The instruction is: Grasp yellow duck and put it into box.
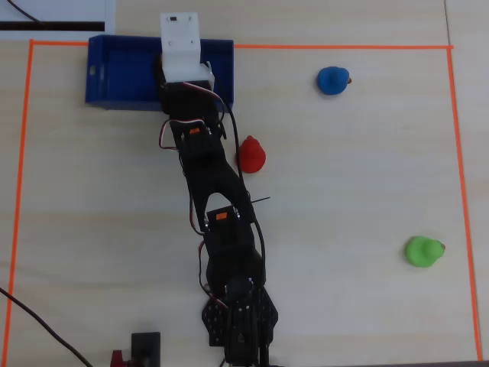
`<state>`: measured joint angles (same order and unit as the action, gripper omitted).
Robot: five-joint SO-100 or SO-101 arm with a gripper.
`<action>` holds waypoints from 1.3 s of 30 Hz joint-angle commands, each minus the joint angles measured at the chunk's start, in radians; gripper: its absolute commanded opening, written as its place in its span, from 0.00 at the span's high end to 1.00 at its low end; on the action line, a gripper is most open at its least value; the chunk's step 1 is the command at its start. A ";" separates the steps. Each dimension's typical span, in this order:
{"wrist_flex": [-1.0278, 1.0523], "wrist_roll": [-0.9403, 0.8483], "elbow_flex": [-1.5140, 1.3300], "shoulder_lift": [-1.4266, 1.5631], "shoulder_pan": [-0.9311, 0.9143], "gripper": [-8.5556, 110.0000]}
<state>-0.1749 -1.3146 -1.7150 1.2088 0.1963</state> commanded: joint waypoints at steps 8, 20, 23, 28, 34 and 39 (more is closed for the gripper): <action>0.147 0.061 0.029 0.167 -0.038 0.80; 0.933 0.193 -0.548 1.172 0.071 0.93; 0.994 0.187 -0.838 1.434 0.037 0.93; 1.124 0.198 -1.209 1.789 0.020 0.93; 1.243 0.153 -1.394 2.000 -0.078 0.93; 1.445 0.118 -1.394 2.103 -0.115 0.93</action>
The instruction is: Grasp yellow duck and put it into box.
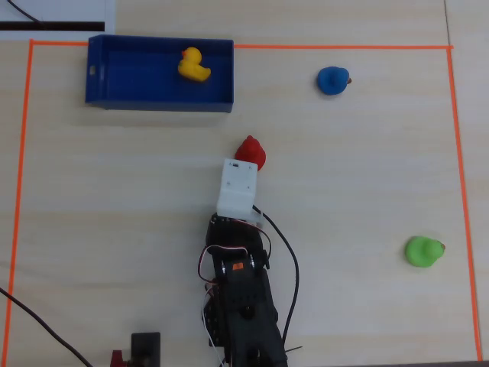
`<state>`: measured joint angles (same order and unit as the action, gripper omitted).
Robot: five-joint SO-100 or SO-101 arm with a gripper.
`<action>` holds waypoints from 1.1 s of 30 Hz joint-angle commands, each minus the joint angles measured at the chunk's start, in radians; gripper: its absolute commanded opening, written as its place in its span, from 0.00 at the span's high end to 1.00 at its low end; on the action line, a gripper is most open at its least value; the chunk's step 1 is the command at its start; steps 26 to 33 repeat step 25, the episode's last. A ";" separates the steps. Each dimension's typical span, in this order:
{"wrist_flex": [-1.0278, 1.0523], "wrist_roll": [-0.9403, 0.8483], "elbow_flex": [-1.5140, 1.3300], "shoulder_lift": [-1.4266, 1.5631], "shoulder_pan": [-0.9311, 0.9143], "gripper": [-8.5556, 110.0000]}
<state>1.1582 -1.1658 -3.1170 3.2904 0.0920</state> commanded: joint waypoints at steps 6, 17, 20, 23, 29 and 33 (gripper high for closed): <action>0.144 -0.014 0.006 0.021 -0.020 0.91; 0.144 -0.014 0.006 0.021 -0.020 0.89; 0.144 -0.014 0.006 0.021 -0.020 0.89; 0.144 -0.014 0.006 0.021 -0.020 0.89; 0.144 -0.014 0.006 0.021 -0.020 0.89; 0.144 -0.014 0.006 0.021 -0.020 0.89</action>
